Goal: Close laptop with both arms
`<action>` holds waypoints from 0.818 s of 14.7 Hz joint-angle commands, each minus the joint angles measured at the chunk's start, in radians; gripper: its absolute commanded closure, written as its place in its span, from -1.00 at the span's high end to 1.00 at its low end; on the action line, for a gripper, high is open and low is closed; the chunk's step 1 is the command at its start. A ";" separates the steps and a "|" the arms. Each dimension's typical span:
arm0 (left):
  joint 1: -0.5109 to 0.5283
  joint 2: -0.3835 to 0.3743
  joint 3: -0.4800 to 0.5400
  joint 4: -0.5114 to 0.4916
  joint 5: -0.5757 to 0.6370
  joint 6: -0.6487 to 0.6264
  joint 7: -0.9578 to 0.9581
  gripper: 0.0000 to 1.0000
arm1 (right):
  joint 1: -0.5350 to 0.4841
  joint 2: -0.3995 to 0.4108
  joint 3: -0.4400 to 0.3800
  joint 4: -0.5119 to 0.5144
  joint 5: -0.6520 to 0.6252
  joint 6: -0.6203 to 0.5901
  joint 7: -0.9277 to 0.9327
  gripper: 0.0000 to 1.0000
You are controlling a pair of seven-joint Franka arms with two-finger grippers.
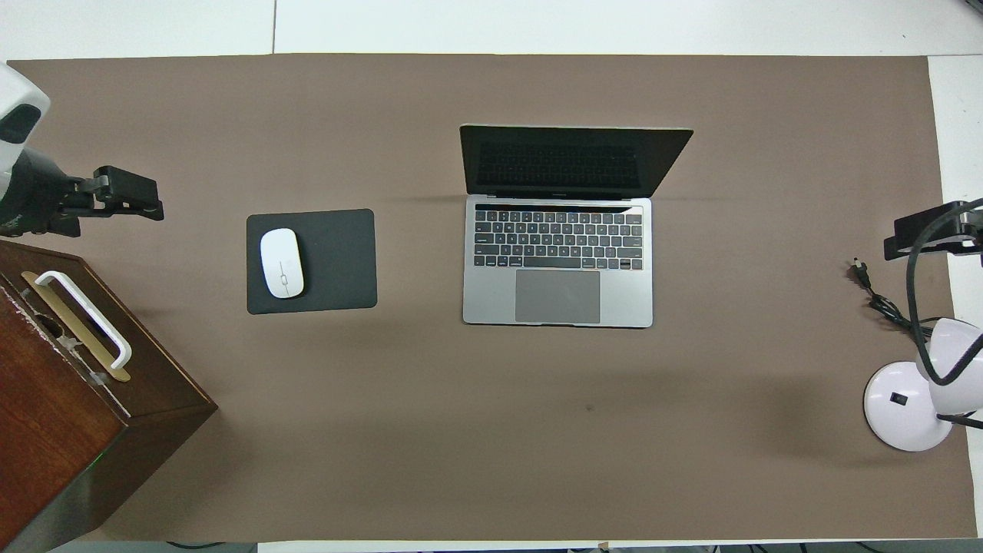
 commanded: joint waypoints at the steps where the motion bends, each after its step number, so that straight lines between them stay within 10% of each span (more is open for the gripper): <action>1: 0.001 0.012 -0.002 0.021 0.018 0.002 0.011 1.00 | -0.013 0.005 0.015 0.004 -0.013 -0.007 0.006 1.00; 12: 0.001 0.009 0.012 0.020 0.015 -0.040 -0.001 1.00 | -0.019 0.005 0.017 0.004 -0.010 -0.012 0.002 1.00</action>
